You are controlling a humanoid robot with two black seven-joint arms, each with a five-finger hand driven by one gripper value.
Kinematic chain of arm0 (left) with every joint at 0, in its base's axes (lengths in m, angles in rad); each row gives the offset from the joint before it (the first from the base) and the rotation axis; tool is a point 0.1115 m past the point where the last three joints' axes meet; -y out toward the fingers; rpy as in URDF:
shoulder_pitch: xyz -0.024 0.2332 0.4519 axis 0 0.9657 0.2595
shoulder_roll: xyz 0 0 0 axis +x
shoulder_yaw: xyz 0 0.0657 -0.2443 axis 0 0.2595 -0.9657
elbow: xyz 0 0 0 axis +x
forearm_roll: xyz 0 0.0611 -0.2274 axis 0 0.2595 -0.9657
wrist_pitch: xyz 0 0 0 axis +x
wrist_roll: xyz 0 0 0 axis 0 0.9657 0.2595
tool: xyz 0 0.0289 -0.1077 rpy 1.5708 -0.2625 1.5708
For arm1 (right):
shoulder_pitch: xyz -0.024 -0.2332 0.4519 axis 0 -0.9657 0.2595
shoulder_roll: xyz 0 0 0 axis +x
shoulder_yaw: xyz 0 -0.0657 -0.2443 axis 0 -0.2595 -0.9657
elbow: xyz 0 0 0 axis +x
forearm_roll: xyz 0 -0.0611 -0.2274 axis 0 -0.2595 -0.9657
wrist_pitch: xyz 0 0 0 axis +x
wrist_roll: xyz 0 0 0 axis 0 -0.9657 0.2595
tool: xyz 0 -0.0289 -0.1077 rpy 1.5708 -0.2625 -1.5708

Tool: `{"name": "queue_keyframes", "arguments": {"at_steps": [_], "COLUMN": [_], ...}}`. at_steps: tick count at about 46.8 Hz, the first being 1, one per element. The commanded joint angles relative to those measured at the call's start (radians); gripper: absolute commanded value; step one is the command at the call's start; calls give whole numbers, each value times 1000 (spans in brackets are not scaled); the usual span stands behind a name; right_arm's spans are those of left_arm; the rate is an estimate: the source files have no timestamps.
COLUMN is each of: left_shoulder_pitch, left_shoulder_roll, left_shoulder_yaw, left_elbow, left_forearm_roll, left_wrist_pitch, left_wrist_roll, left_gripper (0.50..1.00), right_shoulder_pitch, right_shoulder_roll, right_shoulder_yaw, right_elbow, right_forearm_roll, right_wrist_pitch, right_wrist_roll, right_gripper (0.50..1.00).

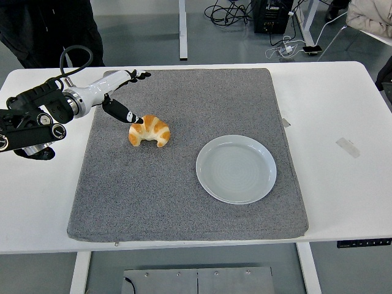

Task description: Place the bread on the plate

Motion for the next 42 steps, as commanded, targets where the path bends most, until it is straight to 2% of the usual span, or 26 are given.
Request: {"name": "queue_keyframes", "arguments": {"at_steps": [1,7,14,24,34,42], "left_shoulder_pitch": [0,0,6,6,15,18], "left_shoulder_roll": [-14,-45,-83,-89,-134,-155], "left_shoulder_yaw": [8,58,112,124,164,180], "left_elbow": [0,1,1,12,60,96], "left_forearm_roll": [23,60,86,104,135,135], "left_wrist_pitch": [16,32,103,131,177,180], "left_wrist_roll": [2,3,3,3,3,2], "left_gripper": [974,974,974,974,974,972], "right_shoulder_pitch": [0,0,0,0,0,0], "right_shoulder_roll": [0,0,0,0,0,0], "right_shoulder_yaw": [0,0,0,0,0,0], "right_elbow": [0,0,0,0,0,0], "right_forearm_roll": [-1,1,1,1,1,1], "right_wrist_pitch": [0,0,0,0,0,0], "right_wrist_roll": [0,0,0,0,0,0], "right_gripper": [1000,1000,1000,1000,1000,1000]}}
